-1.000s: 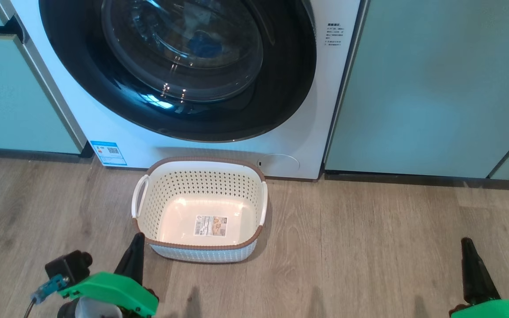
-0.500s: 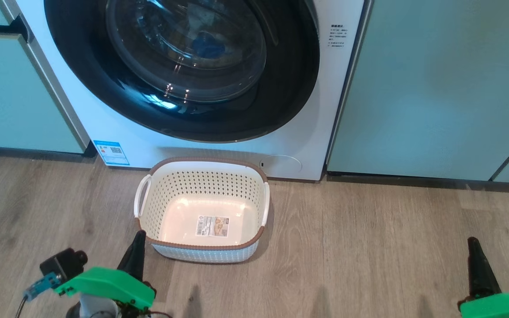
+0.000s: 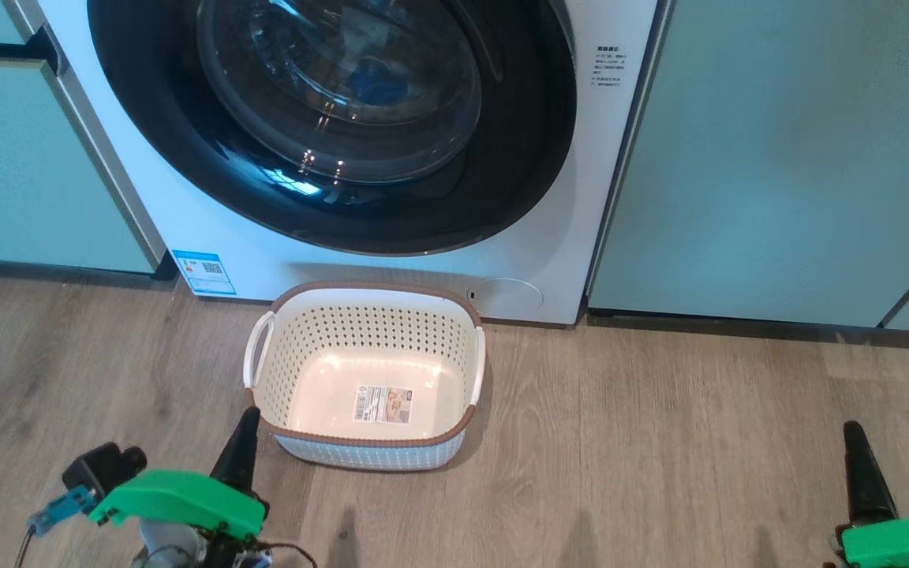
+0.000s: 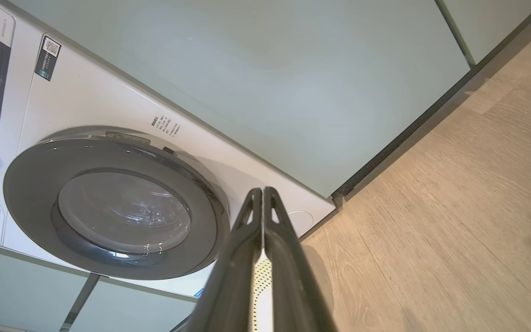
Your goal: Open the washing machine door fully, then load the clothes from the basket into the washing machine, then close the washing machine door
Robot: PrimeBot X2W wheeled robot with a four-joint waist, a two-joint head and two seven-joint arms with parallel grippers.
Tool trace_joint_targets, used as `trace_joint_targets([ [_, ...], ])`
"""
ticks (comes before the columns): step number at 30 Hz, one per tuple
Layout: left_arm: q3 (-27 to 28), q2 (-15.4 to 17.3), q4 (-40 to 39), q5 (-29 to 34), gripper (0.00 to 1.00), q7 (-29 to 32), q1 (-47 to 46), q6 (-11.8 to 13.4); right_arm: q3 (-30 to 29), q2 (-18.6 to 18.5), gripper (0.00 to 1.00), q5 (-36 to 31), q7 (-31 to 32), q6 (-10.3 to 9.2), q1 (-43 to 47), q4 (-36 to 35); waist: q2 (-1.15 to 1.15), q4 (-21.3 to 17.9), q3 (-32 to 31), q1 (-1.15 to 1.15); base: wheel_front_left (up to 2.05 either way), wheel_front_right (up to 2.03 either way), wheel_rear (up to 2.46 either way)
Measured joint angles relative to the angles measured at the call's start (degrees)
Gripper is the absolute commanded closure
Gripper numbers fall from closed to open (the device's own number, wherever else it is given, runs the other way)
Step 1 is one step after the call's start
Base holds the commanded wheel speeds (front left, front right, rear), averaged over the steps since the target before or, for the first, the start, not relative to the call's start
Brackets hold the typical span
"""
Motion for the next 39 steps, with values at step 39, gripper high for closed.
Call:
trace_joint_targets([
  [39, 2.7, -1.4, 2.3, -24.9, 1.0, 5.5, -3.0, -1.9, -2.5, -0.1, 1.0, 25.3, 6.5, -0.01, -3.3, 2.5, 0.0, 1.4, -0.5, 0.0, 0.0, 0.0, 0.0],
])
